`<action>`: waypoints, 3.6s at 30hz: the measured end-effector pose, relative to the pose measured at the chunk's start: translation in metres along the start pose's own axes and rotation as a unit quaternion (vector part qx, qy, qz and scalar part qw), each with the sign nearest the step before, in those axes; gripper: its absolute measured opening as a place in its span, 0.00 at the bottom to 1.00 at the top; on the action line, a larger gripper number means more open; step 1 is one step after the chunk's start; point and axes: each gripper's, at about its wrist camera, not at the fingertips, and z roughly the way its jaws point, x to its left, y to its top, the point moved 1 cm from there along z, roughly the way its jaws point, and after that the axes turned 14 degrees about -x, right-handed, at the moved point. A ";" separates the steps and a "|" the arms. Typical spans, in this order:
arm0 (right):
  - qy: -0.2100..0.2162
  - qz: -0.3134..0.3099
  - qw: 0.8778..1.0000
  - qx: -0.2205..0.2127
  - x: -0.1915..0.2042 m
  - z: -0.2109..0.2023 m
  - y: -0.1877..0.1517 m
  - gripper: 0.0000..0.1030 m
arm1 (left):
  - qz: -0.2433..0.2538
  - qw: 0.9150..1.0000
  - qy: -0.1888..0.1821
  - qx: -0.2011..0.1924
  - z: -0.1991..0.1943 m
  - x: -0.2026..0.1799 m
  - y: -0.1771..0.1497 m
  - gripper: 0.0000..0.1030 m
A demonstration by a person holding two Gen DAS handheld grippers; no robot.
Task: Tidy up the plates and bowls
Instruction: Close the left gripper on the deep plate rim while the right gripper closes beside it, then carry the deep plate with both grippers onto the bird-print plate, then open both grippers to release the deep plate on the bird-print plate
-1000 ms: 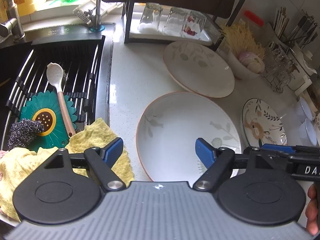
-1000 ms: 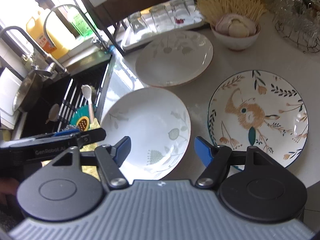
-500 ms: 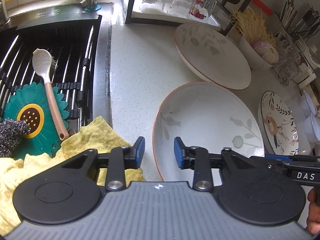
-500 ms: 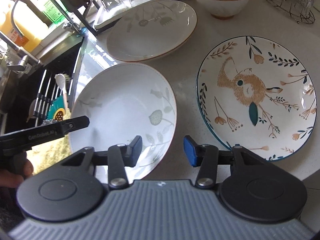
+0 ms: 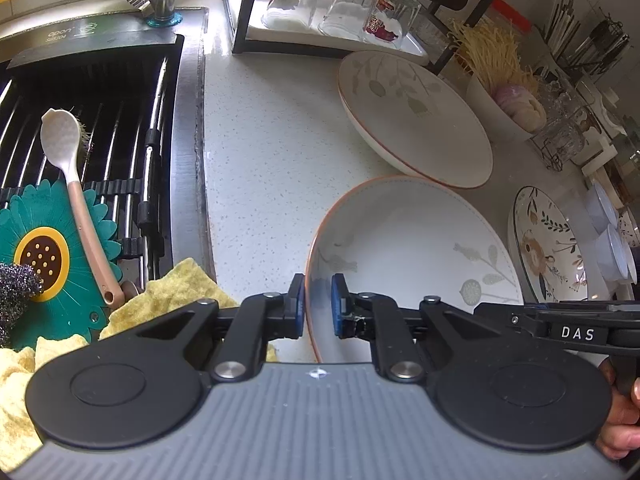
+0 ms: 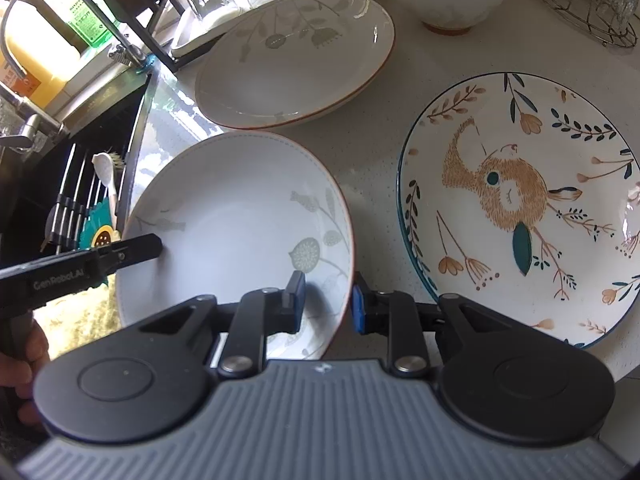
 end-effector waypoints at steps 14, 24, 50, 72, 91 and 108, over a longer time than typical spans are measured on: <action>0.026 -0.005 0.999 -0.026 0.000 -0.025 0.009 0.24 | 0.024 1.000 -0.008 -0.007 -0.020 -0.010 0.014 0.14; 0.042 -0.014 0.997 -0.057 -0.001 -0.050 0.023 0.24 | 0.023 0.999 -0.021 -0.024 -0.040 -0.023 0.034 0.14; 0.043 0.039 0.991 -0.118 -0.116 -0.094 0.056 0.24 | 0.034 0.998 -0.046 -0.032 -0.007 -0.149 0.049 0.14; -0.012 0.006 0.997 -0.073 -0.173 -0.064 0.043 0.24 | 0.026 0.997 -0.022 0.063 0.063 -0.197 0.019 0.15; -0.031 -0.023 0.997 -0.061 -0.191 -0.046 0.051 0.24 | 0.014 0.995 0.007 0.099 0.088 -0.220 0.011 0.16; -0.021 -0.047 0.997 -0.053 -0.184 -0.030 0.056 0.26 | -0.024 0.994 -0.009 0.105 0.074 -0.205 0.010 0.22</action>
